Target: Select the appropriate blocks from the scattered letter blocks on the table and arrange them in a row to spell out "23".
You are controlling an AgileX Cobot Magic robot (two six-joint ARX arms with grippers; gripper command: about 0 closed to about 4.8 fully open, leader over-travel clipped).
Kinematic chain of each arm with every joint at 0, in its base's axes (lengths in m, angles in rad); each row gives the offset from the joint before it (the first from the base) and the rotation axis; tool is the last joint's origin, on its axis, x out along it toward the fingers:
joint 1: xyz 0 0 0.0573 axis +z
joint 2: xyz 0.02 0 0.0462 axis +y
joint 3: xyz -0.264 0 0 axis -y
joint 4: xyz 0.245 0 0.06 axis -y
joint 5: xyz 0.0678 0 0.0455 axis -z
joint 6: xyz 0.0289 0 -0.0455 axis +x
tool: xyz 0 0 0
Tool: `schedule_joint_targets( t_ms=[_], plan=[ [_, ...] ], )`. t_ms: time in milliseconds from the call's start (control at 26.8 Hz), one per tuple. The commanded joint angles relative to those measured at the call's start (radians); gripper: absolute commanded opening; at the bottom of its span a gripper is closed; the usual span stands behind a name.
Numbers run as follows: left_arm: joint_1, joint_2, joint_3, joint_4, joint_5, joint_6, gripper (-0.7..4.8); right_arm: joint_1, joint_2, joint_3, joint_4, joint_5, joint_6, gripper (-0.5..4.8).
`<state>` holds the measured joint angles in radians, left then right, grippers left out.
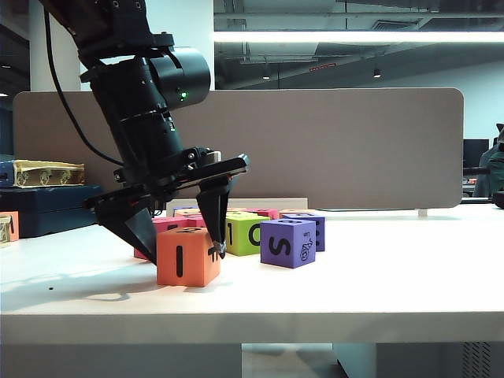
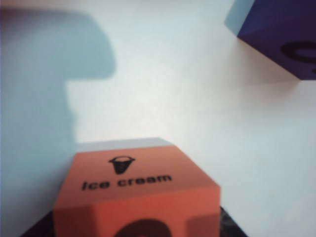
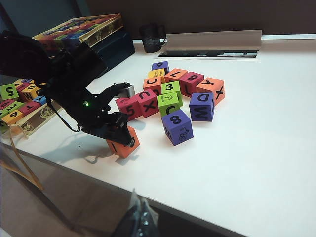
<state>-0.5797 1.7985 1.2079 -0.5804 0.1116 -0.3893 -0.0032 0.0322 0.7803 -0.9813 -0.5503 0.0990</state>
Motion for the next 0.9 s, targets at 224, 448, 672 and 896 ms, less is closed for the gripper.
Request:
schedule_joint_targets(
  t_ms=[224,448,672,896],
  plan=[
    [0.0,-0.005,0.085,-0.076,-0.003,0.019,3.63,0.0,0.003,0.002,0.013,-0.002,-0.003,-0.01],
    [0.0,-0.005,0.135,-0.103,-0.017,0.025,3.62,0.0,0.003,0.002,0.014,-0.002,-0.003,-0.01],
    [0.0,-0.005,0.187,-0.166,-0.119,0.094,3.62,0.0,0.003,0.002,0.014,-0.002,-0.003,-0.01],
    [0.0,-0.005,0.202,-0.297,-0.081,0.094,3.63,0.0,0.003,0.002,0.014,-0.002,-0.003,-0.01]
  ],
)
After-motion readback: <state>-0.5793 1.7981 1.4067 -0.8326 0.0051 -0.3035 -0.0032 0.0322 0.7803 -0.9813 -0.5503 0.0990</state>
